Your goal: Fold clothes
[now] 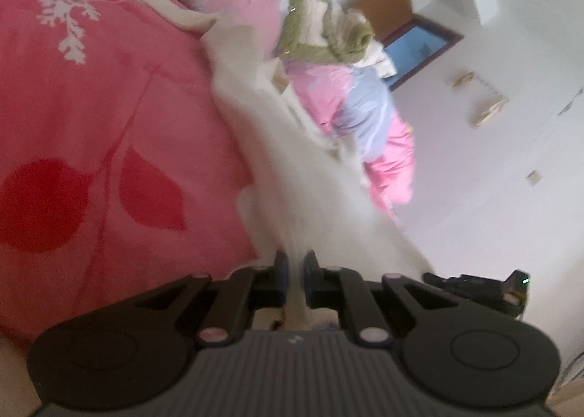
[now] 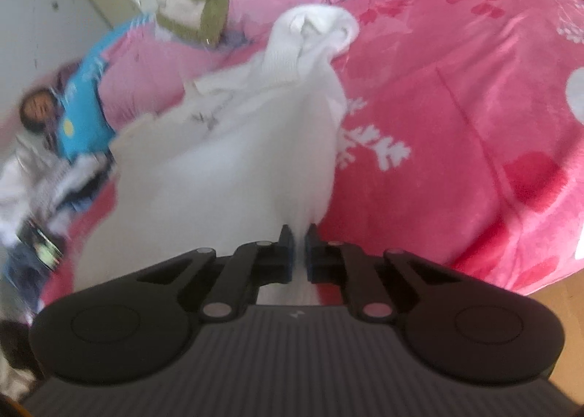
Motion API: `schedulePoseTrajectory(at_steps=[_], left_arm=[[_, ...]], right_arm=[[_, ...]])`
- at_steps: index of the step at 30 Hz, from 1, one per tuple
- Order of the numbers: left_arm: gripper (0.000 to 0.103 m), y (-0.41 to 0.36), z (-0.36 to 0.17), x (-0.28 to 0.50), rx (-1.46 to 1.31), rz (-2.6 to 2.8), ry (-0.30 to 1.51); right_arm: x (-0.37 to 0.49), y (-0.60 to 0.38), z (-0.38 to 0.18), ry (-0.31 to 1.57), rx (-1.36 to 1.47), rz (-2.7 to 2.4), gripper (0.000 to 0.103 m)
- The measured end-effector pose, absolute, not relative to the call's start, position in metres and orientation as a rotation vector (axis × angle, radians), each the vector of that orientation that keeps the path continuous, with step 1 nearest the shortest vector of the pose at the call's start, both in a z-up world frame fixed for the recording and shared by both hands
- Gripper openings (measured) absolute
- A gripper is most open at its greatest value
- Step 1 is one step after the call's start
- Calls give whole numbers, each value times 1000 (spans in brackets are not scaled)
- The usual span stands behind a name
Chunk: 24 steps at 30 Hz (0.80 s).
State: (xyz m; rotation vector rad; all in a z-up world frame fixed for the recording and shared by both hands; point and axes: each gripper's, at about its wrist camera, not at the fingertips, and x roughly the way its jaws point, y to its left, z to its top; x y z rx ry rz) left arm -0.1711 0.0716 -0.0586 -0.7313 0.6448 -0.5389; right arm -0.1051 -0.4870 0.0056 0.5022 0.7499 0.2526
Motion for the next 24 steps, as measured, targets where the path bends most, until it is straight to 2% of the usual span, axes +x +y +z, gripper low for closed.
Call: schedulePoseTrajectory(at_steps=[11,24], left_arm=[[8,82,-5,-172,-836,-646,477],[8,96,26,-204,-836,-648,389]], right_arm=[[-113,-506,51,467,800,499,3],[-133,-511,73,317,844,639,4]])
